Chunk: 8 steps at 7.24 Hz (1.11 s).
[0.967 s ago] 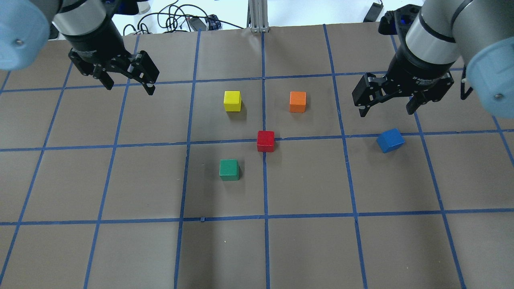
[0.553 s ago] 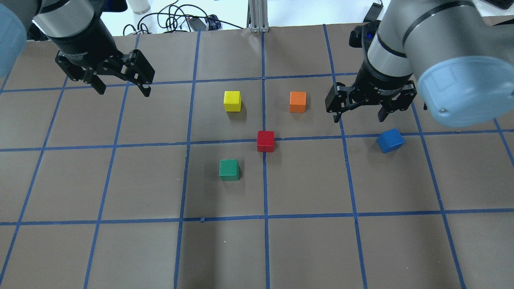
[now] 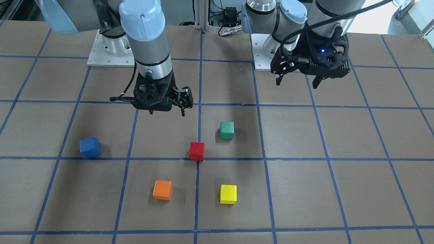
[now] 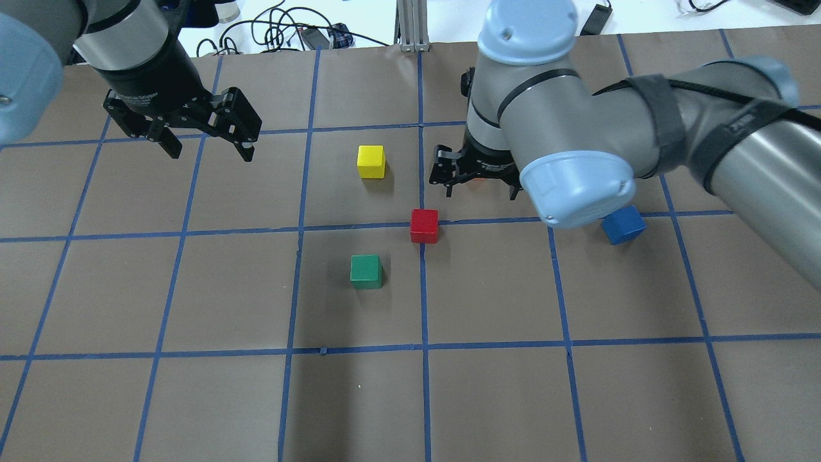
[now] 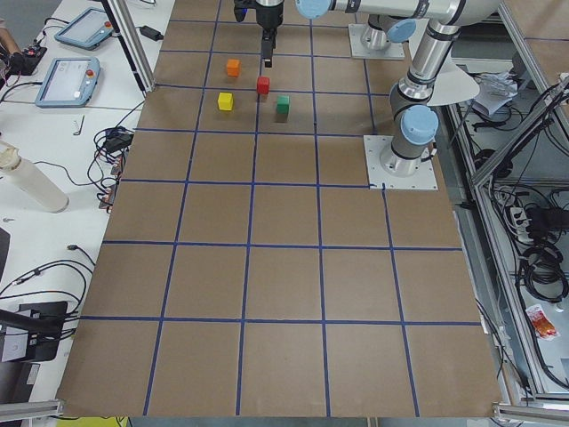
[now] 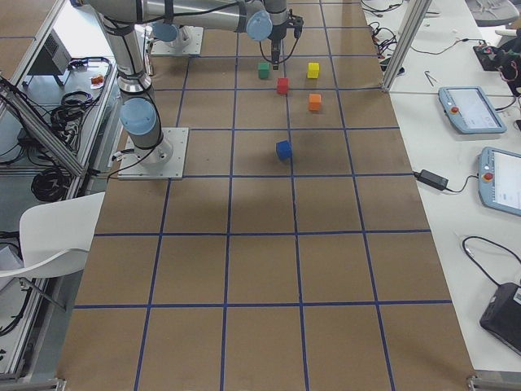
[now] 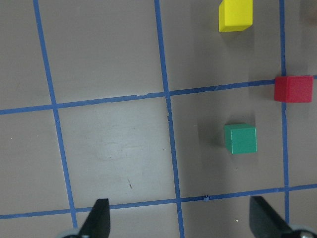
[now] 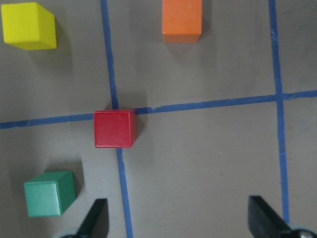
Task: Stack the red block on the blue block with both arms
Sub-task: 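Move the right gripper over the red cube while the left arm withdraws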
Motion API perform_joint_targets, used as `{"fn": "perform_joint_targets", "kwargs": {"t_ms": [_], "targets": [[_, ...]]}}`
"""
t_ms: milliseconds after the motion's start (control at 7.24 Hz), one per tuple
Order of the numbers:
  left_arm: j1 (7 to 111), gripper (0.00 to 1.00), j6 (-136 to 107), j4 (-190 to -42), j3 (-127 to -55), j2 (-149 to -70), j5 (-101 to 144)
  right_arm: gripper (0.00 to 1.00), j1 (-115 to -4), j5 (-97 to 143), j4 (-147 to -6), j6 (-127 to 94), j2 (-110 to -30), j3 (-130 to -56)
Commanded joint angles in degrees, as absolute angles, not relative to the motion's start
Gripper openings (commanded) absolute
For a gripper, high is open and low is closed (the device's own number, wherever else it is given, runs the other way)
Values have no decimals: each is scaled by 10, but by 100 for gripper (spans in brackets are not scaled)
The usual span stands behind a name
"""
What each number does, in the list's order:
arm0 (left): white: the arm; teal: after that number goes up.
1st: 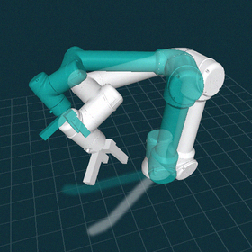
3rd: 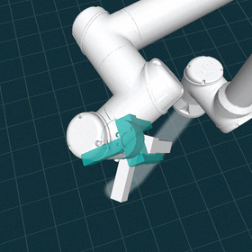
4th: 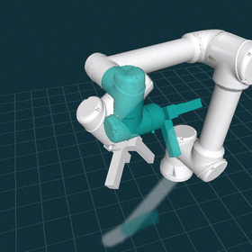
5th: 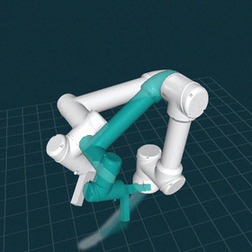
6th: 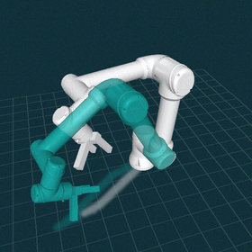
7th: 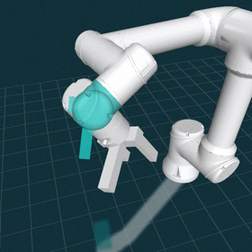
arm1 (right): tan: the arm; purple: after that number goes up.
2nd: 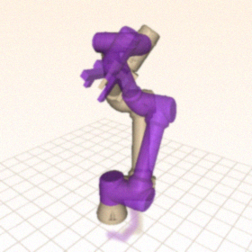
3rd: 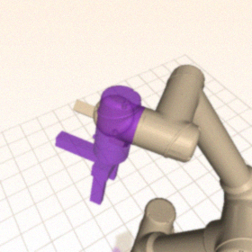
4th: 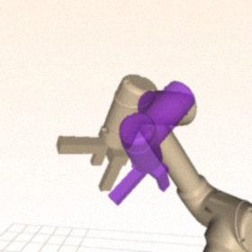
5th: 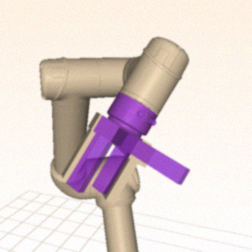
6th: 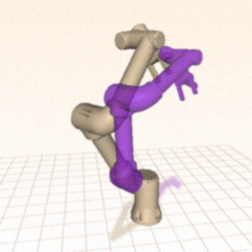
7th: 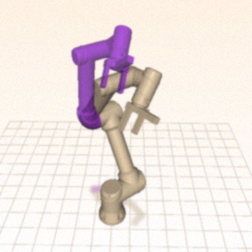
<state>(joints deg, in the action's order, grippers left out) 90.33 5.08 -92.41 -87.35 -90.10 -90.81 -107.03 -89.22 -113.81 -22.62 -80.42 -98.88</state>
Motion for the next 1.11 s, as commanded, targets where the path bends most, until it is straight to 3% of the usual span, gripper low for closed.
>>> {"fn": "perform_joint_targets", "kwargs": {"t_ms": [0, 276, 967], "targets": [[905, 100, 50, -911, -878, -899, -904, 100, -1085, -897, -1188, -282, -760, -982], [905, 100, 50, -910, -883, -895, -904, 100, -1087, -935, -1244, -287, -693, -982], [905, 100, 50, -904, -884, -896, -901, 100, -1112, -927, -1278, -277, -650, -972]]}}
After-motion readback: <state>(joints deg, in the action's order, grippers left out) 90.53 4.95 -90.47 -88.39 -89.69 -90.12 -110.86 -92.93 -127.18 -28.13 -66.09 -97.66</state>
